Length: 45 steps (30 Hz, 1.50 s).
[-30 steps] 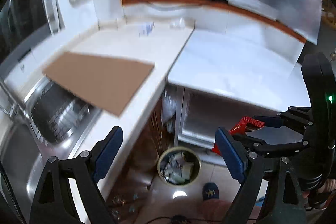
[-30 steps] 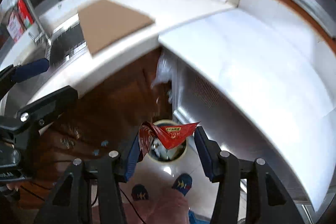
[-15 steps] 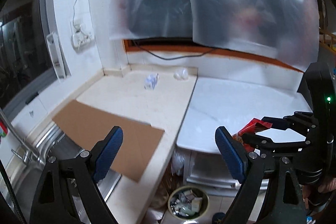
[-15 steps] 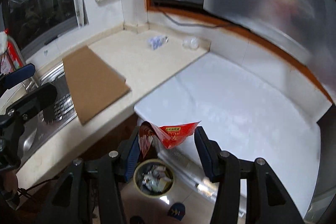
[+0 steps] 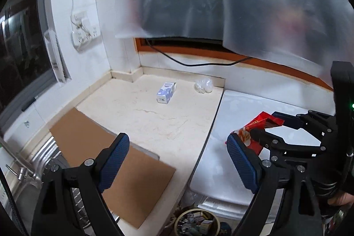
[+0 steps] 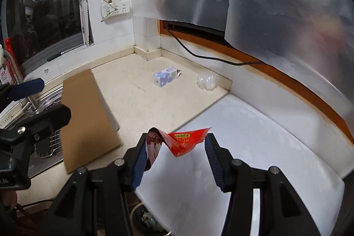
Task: Collect trash
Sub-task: 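Raise the right tool still holding the red bag back over the counter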
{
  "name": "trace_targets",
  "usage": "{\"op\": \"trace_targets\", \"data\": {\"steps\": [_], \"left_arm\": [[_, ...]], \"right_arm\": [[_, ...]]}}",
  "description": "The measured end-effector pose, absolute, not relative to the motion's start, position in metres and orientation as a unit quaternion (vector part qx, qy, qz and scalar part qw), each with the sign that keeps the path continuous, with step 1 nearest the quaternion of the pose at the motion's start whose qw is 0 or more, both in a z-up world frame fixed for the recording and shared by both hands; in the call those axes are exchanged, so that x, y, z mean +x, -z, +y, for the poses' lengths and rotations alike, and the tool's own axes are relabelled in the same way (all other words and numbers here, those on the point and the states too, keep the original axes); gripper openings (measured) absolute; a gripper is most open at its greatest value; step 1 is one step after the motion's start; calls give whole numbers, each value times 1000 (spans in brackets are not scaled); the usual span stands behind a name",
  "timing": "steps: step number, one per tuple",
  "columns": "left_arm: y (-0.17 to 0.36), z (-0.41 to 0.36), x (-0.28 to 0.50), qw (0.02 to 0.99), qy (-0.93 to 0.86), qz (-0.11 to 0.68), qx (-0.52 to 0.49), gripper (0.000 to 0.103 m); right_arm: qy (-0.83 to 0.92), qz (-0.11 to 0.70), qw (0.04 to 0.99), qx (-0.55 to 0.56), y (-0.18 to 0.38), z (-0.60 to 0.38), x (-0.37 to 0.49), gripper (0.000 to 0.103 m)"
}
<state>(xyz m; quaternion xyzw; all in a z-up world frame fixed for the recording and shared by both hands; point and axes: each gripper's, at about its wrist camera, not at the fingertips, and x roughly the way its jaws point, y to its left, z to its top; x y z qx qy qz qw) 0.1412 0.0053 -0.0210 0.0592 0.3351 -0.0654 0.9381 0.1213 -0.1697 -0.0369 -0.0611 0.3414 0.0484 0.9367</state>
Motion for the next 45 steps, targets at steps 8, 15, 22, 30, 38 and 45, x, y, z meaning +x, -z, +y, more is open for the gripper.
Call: {"op": "trace_targets", "data": {"steps": [8,15,22,30,38,45], "left_arm": [[48,-9,239,919,48,391,25,89],[68,-12,308,904,11,425,45,89],[73,-9,327,903,-9,429,23,89],[71,-4,296,902,-8,430,26,89],[72,3,222,903,7,427,36,88],[87,27,156,899,12,437,14,89]], "right_arm": [[-79,335,935,-84,54,-207,193,51],[-106,334,935,-52,64,-235,254,51],[-142,333,931,-35,73,-241,275,51],[-168,341,925,-20,73,-229,245,51],[-215,361,907,-18,80,-203,180,51],[-227,388,893,-27,99,-177,124,51]]}}
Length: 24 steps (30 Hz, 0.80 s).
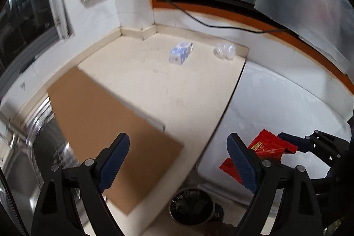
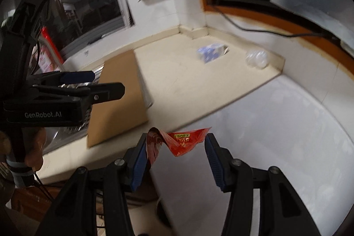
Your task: Collect trash
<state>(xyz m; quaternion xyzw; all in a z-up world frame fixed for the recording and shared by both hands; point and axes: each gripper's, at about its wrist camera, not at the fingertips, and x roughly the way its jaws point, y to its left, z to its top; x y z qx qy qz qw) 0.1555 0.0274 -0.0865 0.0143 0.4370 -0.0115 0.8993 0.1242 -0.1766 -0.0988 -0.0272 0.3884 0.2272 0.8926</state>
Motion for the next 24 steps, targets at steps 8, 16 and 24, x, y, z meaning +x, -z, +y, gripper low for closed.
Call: {"op": "trace_targets", "data": {"steps": [8,16,24], "left_arm": [[113,55,88,894,17,446,-27,88],[139,77,54,882,6,471,-32,89],[133,100,41,888,-11,460,-26,89]], "right_arm": [[-241,405,880,-59,122,-142,68,51],[-235,436,864,-86,174,-111,40,51],[-228,468,845,-121,233,-83,46,60]]}}
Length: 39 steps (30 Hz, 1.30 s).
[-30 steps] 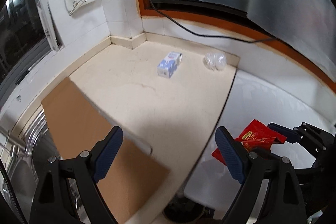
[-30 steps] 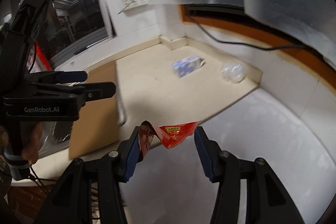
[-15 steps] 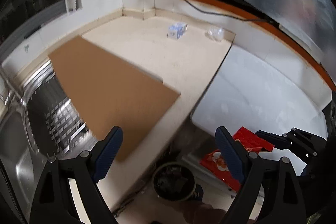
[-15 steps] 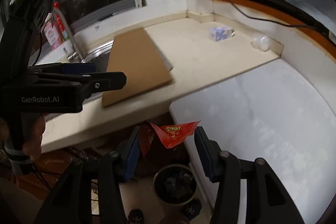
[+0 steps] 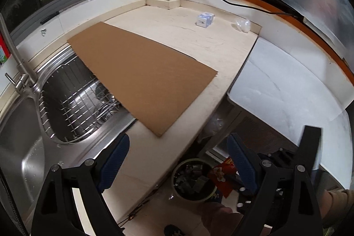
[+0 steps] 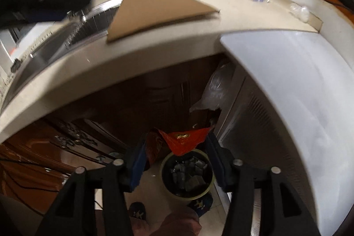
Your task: Collect trash
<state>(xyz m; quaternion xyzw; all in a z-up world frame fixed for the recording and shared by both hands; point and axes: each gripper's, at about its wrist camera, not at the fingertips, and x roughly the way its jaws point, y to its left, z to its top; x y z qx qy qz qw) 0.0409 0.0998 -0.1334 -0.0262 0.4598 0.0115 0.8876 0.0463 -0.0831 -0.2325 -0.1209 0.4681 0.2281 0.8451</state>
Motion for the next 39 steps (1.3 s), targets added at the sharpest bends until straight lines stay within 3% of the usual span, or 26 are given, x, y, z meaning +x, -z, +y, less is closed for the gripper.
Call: {"op": "trace_targets", "data": {"steps": [1,7,12,27,39], "left_arm": [[133,102,40,888,-13,459,-27,89],[133,113,37,889,-17,457,-31,89],[133,118,37,888,-17,457,-36,89],[103,93,87,896,19,442,-32,89],[82,40,229,906,22,422,11,88]], "right_arm": [[-226,471,843,-125,239,-81,48,65],[-215,489,835,-130,263,-78,56,66],[-220,482,840,-116,250,-81,56,66],[-200,418,884,-69,128,-121,64,66],[-154,377,911,-63,78,-167,168,66]]}}
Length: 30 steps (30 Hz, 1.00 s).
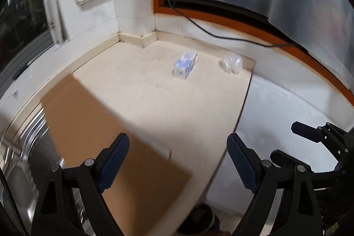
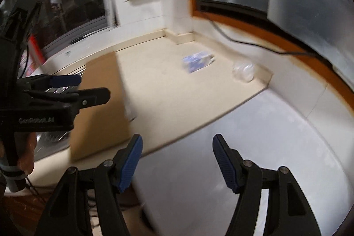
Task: Collect trash
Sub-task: 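Grasp the blue-white carton with the left tool while the right tool grasps the clear plastic bag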
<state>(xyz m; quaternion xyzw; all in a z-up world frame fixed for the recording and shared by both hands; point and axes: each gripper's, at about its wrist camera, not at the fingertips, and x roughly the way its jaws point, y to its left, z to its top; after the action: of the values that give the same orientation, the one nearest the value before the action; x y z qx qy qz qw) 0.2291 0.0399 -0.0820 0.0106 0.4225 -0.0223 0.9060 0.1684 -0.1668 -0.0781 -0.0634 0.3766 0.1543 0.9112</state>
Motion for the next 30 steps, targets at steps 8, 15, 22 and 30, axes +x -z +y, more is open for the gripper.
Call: {"op": "trace_targets", "data": {"steps": [8,15,22,30], "left_arm": [[102,20,343,899,15,438,16,89],[138,17,422,884,3,467,9,89],[174,18,476,872,-14,490,6,89],[198,20,506,865,-19,501,-12,86]], "right_arm": [[-94,362,926,-55,82,-207,286,79],[-46,370,927,-47,108,-220,371,79],[0,379,924,-58,137,-216,428,79],[27,374,925,-54,152,-216,453,79]]}}
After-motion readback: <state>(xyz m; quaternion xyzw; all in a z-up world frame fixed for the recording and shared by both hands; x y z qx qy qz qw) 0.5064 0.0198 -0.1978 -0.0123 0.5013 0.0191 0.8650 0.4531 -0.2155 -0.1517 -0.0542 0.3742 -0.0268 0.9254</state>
